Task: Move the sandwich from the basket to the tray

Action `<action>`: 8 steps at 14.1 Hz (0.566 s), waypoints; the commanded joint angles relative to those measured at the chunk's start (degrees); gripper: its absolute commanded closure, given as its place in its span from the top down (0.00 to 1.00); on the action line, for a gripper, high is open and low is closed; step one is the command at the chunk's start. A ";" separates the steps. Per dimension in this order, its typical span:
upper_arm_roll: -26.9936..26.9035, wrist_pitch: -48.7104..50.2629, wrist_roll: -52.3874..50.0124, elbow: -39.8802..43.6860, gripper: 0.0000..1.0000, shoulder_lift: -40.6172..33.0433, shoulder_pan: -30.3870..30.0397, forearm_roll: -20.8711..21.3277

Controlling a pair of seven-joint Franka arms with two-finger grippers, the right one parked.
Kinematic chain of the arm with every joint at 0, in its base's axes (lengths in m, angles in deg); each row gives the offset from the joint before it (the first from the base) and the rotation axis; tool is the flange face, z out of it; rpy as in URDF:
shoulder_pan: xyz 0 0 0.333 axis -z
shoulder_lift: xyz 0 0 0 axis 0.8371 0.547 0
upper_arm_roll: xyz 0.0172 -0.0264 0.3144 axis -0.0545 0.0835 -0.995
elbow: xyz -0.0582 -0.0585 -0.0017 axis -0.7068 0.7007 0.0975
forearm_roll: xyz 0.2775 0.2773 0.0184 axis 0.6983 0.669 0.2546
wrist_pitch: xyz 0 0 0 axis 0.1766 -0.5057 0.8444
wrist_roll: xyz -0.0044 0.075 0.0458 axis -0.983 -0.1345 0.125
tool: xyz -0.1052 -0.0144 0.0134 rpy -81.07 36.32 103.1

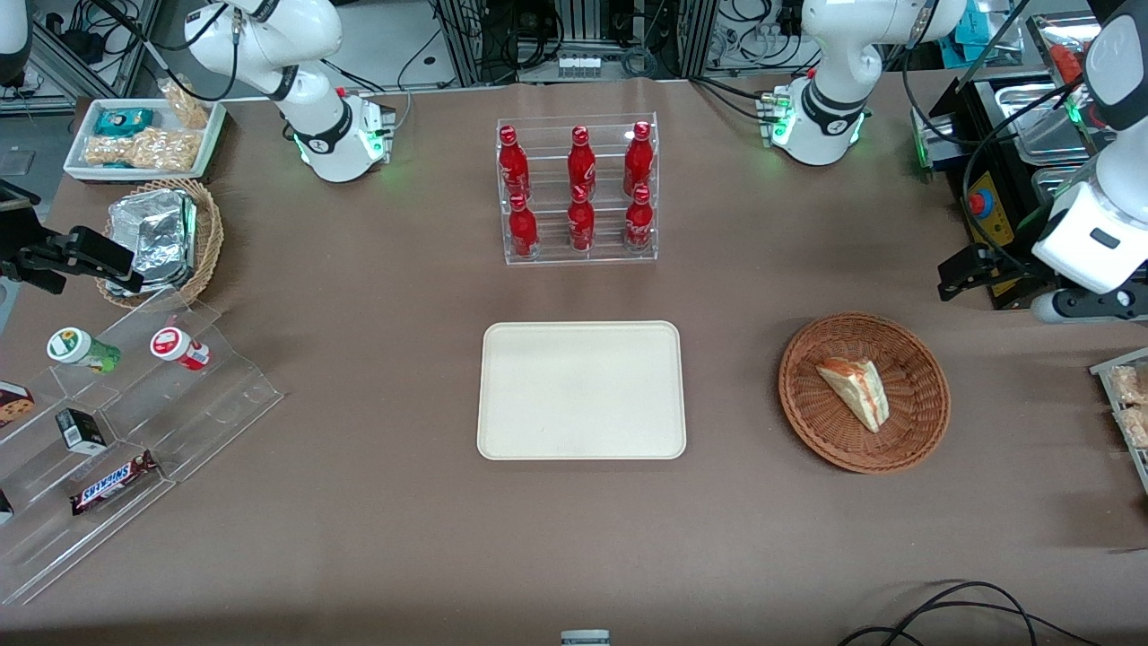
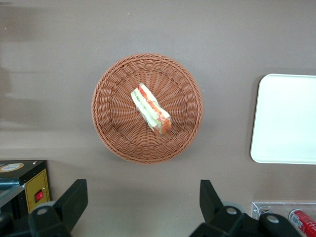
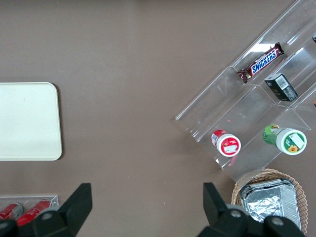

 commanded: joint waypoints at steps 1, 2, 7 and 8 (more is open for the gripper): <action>-0.63 1.25 0.70 1.81 1.00 0.92 0.44 -0.63; -0.63 1.42 0.27 1.72 1.00 0.91 0.44 -0.98; -0.63 3.27 0.26 1.55 1.00 1.26 0.79 -0.54; -0.63 3.44 0.26 1.20 1.00 1.27 0.79 -0.54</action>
